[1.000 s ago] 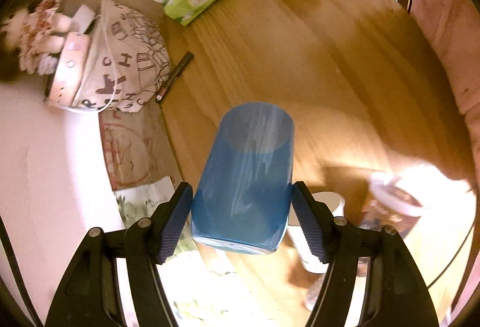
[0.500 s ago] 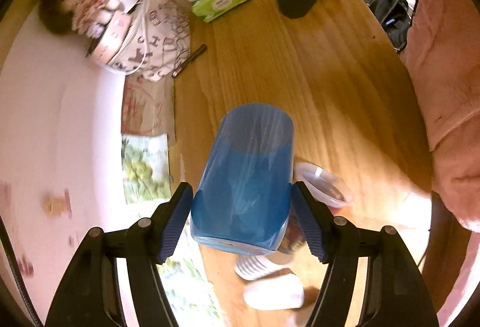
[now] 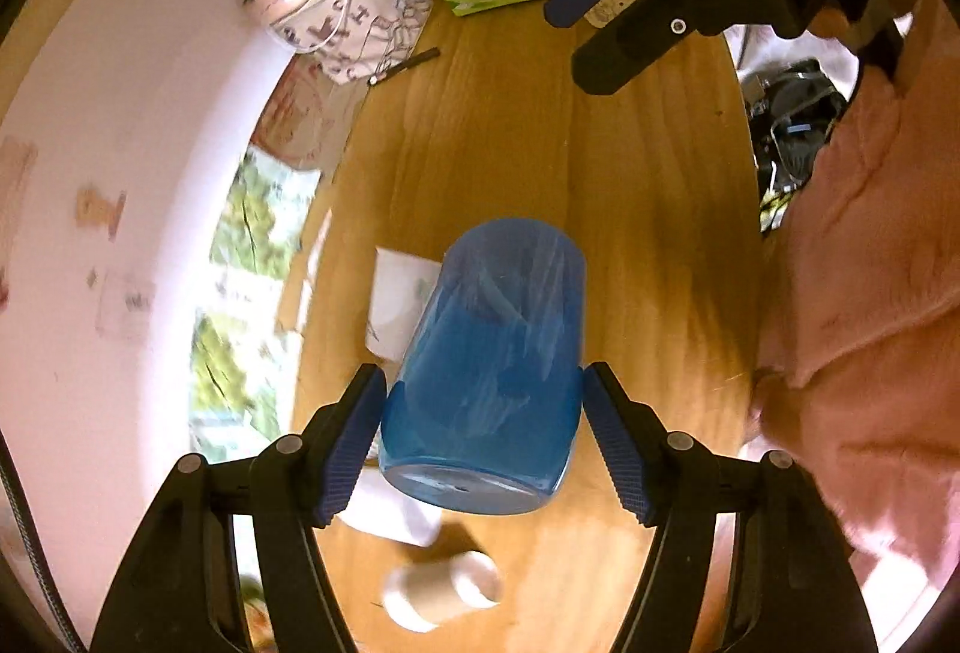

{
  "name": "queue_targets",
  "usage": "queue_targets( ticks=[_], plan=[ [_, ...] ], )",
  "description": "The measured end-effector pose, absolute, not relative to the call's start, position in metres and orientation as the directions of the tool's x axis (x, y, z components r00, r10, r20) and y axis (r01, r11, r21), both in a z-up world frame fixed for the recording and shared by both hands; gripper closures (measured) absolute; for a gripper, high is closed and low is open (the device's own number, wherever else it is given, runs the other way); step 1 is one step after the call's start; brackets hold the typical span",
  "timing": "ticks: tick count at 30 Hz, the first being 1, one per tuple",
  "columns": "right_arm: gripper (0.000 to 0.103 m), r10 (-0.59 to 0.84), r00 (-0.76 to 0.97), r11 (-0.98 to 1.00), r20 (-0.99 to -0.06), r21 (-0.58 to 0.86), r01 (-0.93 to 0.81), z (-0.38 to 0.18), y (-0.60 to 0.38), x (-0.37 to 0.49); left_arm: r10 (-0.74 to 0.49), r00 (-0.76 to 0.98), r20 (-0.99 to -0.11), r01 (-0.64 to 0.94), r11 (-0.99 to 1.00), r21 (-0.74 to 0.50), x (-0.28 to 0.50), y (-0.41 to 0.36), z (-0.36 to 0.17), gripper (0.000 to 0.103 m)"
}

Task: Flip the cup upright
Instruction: 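Lift the blue cup off the desk with the left gripper and rotate it, then carry the blue cup with the left gripper toward the right gripper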

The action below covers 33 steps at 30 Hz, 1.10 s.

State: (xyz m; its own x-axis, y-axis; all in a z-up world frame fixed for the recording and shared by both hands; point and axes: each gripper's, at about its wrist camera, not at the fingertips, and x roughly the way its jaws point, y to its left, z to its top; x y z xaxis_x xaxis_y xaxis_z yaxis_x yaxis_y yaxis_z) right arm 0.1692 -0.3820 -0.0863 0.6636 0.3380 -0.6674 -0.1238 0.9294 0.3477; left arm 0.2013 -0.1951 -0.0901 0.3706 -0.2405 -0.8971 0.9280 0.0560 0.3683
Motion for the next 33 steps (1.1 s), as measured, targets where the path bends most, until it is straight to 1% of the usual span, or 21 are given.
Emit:
queue_targets(
  ticks=[4,7,10,18,26,33],
  plan=[
    [0.021,0.349,0.649,0.926,-0.675,0.355,-0.130,-0.090,-0.371,0.164,-0.273,0.384,-0.882,0.921,0.180,0.345,0.188,-0.181,-0.097,0.032],
    [0.021,0.351,0.639,0.926,-0.685,0.354,-0.129,-0.091,-0.364,0.161,-0.274,0.434,-0.858,0.890,0.280,0.361,0.180,-0.170,-0.107,0.032],
    [0.021,0.355,0.627,0.926,-0.694,0.354,-0.132,-0.094,-0.357,0.159,-0.256,0.473,-0.843,0.851,0.382,0.361,0.181,-0.160,-0.117,0.032],
    [0.021,0.357,0.598,0.927,-0.718,0.353,-0.129,-0.104,-0.337,0.157,-0.194,0.557,-0.808,0.687,0.654,0.316,0.174,-0.131,-0.146,0.032],
    [0.021,0.366,0.579,0.927,-0.729,0.340,-0.157,-0.107,-0.315,0.159,-0.152,0.602,-0.784,0.593,0.742,0.312,0.154,-0.120,-0.163,0.033],
    [0.021,0.368,0.568,0.928,-0.736,0.329,-0.175,-0.109,-0.302,0.163,-0.121,0.668,-0.734,0.533,0.766,0.359,0.145,-0.118,-0.168,0.033]
  ],
)
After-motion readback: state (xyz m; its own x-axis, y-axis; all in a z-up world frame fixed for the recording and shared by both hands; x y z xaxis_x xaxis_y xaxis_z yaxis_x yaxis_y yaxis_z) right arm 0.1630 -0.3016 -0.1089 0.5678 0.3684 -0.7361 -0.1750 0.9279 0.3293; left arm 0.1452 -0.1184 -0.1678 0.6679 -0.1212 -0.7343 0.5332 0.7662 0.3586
